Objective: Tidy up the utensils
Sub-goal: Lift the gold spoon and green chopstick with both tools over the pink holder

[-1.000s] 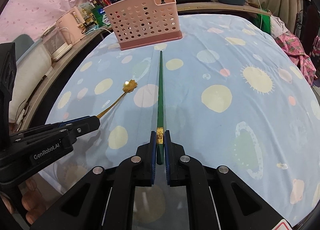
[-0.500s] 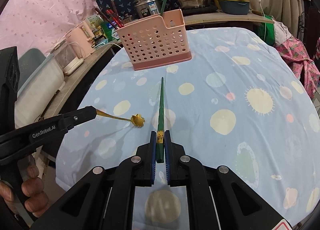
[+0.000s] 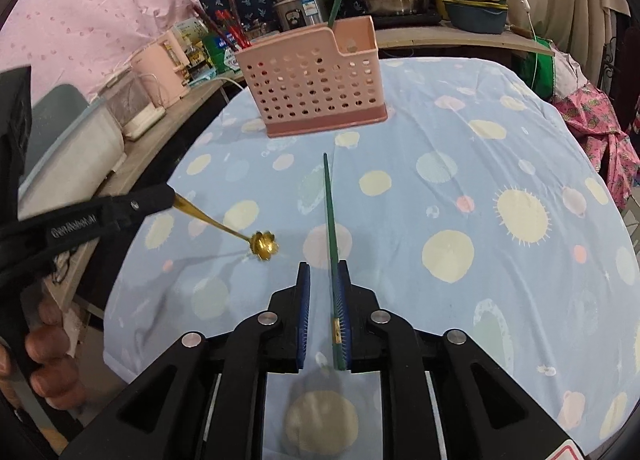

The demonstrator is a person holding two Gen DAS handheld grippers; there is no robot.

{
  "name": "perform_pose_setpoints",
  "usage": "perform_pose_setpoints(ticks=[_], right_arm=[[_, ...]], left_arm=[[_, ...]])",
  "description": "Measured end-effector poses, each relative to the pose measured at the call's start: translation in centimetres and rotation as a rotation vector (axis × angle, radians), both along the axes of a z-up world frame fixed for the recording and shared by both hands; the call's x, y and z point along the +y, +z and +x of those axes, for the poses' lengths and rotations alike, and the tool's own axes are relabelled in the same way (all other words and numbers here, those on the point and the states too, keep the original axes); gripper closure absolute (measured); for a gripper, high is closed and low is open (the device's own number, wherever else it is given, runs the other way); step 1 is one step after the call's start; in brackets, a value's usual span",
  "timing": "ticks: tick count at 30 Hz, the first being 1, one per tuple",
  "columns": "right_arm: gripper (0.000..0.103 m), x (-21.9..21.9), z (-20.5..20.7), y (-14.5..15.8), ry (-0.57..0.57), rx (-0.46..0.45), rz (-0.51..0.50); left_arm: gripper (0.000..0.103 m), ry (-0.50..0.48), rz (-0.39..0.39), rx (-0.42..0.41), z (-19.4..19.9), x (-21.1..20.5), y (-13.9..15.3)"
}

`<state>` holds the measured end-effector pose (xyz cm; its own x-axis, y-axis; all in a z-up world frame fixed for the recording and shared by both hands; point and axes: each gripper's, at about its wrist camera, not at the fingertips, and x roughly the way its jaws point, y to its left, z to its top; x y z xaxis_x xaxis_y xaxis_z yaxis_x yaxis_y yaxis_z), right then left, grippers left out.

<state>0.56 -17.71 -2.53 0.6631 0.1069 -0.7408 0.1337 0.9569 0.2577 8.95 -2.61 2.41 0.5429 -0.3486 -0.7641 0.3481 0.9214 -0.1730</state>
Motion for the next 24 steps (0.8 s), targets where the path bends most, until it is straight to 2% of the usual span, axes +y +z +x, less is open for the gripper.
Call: perform_pose_setpoints(ticks=[5, 13, 16, 17, 24], right_arm=[[0.083, 0.0, 0.0, -2.9, 0.005, 0.076, 0.001], [0.083, 0.9, -0.1, -4.9, 0.035, 0.123, -0.02], [0.09, 0.9, -0.2, -4.9, 0.034, 0.119, -0.045], [0.095, 0.8, -0.2, -4.8, 0.033, 0.12, -0.044], [0.096, 0.3, -0.5, -2.6, 0.026, 0.069, -0.029]], left_arm=[[0.102, -0.007, -0.001, 0.0, -0.1, -0.2, 0.1], [0.102, -0.011, 0.003, 0.0, -0.3, -0.4, 0.1], [0.102, -0.013, 0.003, 0.0, -0.4, -0.5, 0.1], [0.102, -0.014, 0.003, 0.001, -0.4, -0.5, 0.1], [0.102, -0.026, -0.004, -0.017, -0.8, -0.5, 1.2]])
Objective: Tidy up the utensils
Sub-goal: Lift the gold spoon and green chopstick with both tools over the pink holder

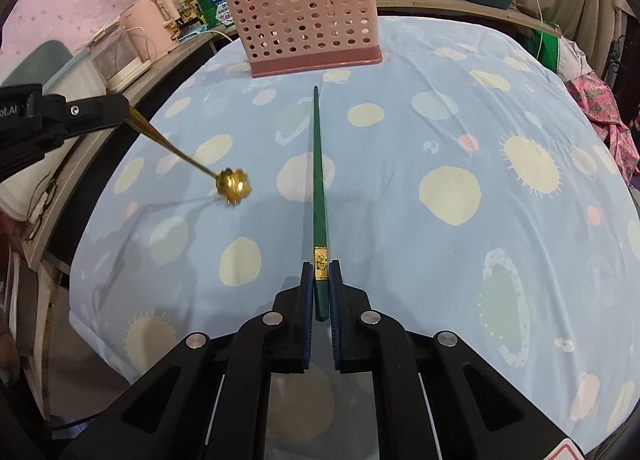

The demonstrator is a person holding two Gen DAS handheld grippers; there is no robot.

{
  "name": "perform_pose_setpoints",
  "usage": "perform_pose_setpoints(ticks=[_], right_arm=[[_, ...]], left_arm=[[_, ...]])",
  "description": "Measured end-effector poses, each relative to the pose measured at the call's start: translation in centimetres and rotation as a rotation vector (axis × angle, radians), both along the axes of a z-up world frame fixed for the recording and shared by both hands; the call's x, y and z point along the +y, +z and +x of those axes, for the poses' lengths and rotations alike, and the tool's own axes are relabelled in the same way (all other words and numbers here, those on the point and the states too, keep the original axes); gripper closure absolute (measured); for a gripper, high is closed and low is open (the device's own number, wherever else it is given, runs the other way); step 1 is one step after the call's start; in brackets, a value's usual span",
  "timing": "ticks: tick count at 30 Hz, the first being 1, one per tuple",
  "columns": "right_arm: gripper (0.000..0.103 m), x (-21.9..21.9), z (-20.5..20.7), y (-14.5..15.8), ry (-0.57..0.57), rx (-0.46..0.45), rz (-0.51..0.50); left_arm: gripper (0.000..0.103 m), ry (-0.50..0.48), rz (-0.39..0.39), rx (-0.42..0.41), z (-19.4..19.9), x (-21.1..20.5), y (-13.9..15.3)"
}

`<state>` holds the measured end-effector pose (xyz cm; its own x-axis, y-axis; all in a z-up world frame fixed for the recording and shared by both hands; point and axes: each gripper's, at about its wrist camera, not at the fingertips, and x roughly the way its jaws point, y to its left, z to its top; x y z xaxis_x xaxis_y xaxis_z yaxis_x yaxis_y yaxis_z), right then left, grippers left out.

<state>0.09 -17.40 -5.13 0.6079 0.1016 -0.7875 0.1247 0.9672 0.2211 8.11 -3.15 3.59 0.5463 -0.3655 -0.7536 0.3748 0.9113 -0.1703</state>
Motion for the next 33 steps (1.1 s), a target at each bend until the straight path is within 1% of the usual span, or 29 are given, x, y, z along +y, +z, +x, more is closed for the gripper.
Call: perform_pose_setpoints(ticks=[6, 10, 14, 18, 24, 31, 33], right_arm=[[0.096, -1.0, 0.2, 4.9, -0.019, -0.116, 0.028], [0.096, -2.2, 0.9, 9.0, -0.035, -0.211, 0.038], [0.096, -3.4, 2.0, 12.3, -0.049, -0.29, 0.057], [0.096, -4.4, 3.7, 14.6, -0.057, -0.341, 0.059], [0.096, -5.6, 6.7, 16.7, -0.065, -0.382, 0.075], [0.096, -7.3, 9.8, 21.3, -0.096, -0.494, 0.086], [0.096, -7.9, 10.8, 22.6, -0.107, -0.525, 0.095]], left_arm=[[0.102, 0.001, -0.011, -0.044, 0.5, 0.1, 2.1], [0.102, 0.007, -0.015, -0.081, 1.4, 0.0, 3.9], [0.102, 0.01, -0.017, -0.123, 2.7, -0.2, 5.8], [0.102, 0.008, -0.015, -0.166, 3.8, -0.8, 7.5], [0.102, 0.006, -0.035, -0.201, 6.2, -1.5, 9.8], [0.102, 0.018, -0.059, -0.27, 9.5, -2.3, 13.5], [0.102, 0.024, -0.055, -0.301, 10.6, -2.7, 14.6]])
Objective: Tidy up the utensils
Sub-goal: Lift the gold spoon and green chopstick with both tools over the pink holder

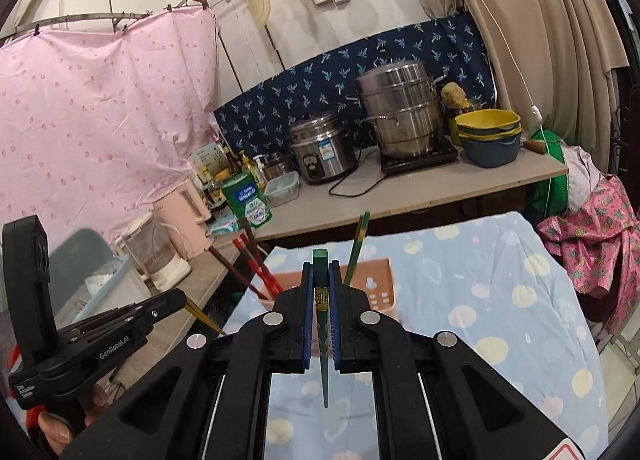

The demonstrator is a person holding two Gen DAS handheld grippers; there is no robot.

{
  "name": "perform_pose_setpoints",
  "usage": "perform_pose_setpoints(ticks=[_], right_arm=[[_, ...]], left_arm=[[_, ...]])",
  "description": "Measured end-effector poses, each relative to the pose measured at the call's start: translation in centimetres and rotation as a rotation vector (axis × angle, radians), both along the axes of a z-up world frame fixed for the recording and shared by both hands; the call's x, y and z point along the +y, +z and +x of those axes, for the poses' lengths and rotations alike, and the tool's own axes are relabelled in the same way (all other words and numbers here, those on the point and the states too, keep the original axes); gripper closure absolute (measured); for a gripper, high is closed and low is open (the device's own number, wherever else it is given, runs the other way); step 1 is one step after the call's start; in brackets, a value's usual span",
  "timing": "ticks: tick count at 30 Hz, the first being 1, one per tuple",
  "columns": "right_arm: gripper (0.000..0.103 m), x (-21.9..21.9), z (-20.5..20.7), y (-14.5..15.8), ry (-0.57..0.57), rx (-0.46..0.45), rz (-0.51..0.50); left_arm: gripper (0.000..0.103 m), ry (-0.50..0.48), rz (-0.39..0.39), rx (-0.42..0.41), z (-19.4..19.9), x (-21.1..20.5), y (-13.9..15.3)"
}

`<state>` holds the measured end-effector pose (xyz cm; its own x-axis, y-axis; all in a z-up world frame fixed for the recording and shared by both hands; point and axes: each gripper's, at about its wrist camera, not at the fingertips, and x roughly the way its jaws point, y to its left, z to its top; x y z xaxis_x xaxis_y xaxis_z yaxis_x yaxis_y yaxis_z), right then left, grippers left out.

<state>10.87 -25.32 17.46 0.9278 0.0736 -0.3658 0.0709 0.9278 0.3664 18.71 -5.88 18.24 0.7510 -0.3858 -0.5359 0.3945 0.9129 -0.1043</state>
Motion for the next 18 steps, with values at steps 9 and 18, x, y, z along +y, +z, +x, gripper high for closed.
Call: perform_pose_setpoints(ticks=[9, 18], right_arm=[[0.096, -1.9, 5.0, 4.6, -0.064, -0.116, 0.012], [0.096, -1.7, 10.6, 1.5, -0.051, -0.023, 0.005]], left_arm=[[0.102, 0.03, 0.03, -0.044, 4.9, -1.6, 1.7], [0.102, 0.035, 0.065, 0.028, 8.1, -2.8, -1.6]])
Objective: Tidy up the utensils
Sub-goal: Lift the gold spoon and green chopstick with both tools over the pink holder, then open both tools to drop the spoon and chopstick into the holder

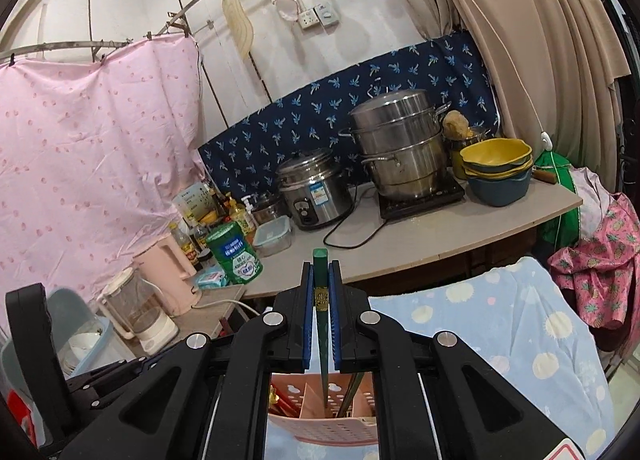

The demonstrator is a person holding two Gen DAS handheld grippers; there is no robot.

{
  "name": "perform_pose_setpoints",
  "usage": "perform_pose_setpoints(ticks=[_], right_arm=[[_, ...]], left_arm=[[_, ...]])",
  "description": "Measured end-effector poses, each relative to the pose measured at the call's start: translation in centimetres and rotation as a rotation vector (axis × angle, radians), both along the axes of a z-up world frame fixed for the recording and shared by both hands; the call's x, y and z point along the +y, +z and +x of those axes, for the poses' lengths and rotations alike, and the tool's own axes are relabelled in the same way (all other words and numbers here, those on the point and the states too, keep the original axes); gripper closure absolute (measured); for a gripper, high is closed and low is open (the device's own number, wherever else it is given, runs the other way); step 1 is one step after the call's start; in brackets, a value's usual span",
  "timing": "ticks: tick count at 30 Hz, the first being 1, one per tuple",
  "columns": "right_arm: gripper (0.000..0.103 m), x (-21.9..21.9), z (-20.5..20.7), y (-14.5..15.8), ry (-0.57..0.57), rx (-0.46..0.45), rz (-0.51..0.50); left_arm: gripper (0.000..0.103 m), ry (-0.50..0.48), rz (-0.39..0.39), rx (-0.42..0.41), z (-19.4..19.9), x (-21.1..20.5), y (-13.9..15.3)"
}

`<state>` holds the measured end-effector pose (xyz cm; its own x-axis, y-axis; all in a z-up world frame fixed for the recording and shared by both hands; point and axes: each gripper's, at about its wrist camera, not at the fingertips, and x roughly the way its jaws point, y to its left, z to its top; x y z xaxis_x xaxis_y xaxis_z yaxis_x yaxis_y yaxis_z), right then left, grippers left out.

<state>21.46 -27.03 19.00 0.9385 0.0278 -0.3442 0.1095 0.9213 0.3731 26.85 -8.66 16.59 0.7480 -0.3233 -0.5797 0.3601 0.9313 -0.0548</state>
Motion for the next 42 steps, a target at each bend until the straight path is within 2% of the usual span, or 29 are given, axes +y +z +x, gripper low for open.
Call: perform_pose_setpoints(ticks=[6, 12, 14, 17, 18, 30, 34, 42], right_arm=[[0.096, 1.0, 2.0, -3.1, 0.024, 0.076, -0.013], [0.095, 1.4, 2.7, -4.0, 0.032, 0.109, -0.022], [0.086, 1.4, 2.6, -4.1, 0.022, 0.111, -0.028], [0.076, 1.4, 2.0, -4.0, 0.01, 0.102, -0.032], [0.075, 1.3, 1.7, -4.0, 0.008, 0.101, -0.037], [0.068, 2.2, -2.2, -5.4, 0.016, 0.141, -0.046], [0.065, 3.5, -3.7, -6.3, 0.026, 0.175, -0.087], [0.059, 5.7, -7.1, -8.6, 0.046, 0.242, -0.14]], left_arm=[[0.102, 0.002, 0.007, 0.03, 0.7, -0.1, -1.3], [0.101, 0.008, 0.003, 0.039, 0.9, -0.2, -1.7], [0.098, 0.012, -0.001, 0.045, 1.0, -0.2, -1.8], [0.079, 0.025, -0.003, 0.046, 0.8, 0.0, -2.0], [0.077, 0.029, -0.001, 0.045, 0.7, 0.1, -2.0], [0.069, 0.036, 0.007, 0.064, -2.1, 0.9, -3.0], [0.058, 0.055, 0.017, 0.075, -3.5, 1.5, -3.8], [0.056, 0.077, 0.032, 0.116, -6.4, 2.6, -6.0]])
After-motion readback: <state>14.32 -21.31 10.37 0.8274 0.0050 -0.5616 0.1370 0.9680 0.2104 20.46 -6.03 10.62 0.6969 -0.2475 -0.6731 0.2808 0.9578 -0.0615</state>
